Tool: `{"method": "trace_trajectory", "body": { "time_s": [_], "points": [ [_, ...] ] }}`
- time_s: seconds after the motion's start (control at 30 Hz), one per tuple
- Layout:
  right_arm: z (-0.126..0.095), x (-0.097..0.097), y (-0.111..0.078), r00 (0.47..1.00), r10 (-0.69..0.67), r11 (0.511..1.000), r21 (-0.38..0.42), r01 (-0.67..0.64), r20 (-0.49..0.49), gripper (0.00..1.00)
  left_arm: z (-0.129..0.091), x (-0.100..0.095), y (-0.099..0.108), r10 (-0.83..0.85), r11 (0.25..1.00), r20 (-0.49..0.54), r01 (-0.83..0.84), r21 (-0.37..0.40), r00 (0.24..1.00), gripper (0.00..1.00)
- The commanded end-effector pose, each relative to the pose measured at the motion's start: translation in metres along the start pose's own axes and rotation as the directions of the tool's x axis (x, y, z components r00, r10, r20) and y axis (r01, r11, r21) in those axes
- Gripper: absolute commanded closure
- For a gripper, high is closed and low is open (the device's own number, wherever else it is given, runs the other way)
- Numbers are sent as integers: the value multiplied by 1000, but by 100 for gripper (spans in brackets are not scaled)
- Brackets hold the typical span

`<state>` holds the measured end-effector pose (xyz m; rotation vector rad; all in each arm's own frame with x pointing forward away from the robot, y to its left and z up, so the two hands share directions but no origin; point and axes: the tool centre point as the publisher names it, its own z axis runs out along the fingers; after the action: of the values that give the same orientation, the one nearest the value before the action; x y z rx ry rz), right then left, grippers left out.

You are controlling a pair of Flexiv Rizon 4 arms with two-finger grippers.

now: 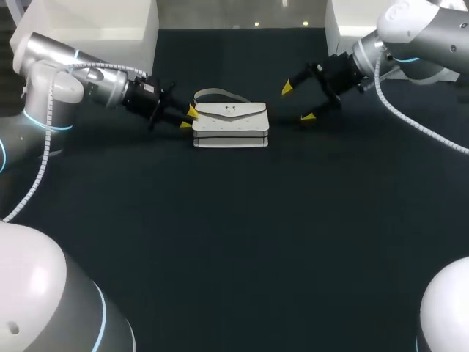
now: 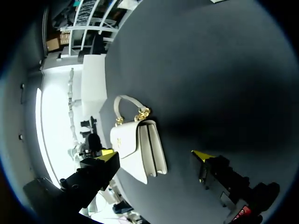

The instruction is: Pick up the bag, open it, inspect its contents, close it, and place it on the opposite side

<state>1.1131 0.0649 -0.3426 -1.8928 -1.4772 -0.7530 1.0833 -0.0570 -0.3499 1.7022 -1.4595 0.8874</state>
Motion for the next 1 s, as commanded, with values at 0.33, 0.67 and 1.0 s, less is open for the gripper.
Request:
{"method": "trace_trajectory", "body": {
  "time_s": [0.33,0.67,1.0],
  "points": [
    [-20,-8,-3,998,-13,1000,-11,14,59,0,-2,-3,-6,28,1000,9,-28,-11,1000,100],
    [-57,-24,-7,988,-51,998,-13,54,145,0,-37,-16,-18,84,996,4,-84,-27,996,100],
    [-61,-26,-8,988,-51,998,-12,54,149,0,-64,-26,-27,122,992,72,-123,0,990,100]
  ]
}}
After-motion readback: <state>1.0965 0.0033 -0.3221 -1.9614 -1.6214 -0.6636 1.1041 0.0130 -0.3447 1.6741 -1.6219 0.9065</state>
